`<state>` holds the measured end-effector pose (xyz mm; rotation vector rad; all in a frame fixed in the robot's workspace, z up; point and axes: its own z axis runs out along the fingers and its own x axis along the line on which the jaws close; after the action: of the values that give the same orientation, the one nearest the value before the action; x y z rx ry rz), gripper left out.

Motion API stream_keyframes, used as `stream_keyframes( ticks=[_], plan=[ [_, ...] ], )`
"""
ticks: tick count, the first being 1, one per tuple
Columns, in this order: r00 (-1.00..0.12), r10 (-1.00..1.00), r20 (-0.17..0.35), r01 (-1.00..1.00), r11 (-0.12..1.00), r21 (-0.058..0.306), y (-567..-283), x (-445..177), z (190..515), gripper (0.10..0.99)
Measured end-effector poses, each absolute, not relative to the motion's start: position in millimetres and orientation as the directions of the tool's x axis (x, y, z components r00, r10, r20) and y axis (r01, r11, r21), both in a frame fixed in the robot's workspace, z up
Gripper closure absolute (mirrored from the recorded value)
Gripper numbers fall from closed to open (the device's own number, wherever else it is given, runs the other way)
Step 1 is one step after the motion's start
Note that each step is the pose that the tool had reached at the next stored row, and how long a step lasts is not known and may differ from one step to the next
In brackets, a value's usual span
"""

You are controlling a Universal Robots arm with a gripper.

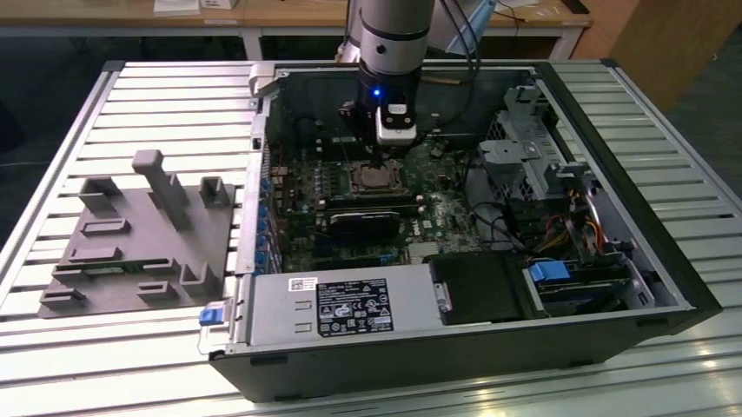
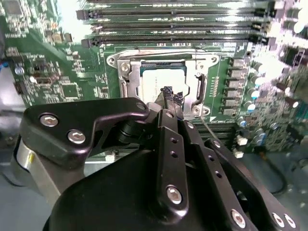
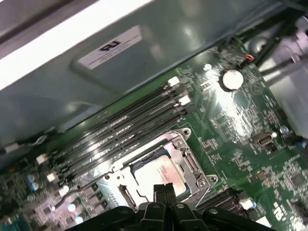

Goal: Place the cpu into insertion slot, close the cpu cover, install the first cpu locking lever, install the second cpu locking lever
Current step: 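Close the cpu cover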

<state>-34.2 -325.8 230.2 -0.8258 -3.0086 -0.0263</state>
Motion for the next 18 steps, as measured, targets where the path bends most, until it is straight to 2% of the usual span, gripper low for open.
stream_keyframes(
  ticks=[18],
  plan=[
    [-0.978,0.207,0.025,0.207,0.978,0.011,-325.8,-34.2,229.9,0.984]
  ],
)
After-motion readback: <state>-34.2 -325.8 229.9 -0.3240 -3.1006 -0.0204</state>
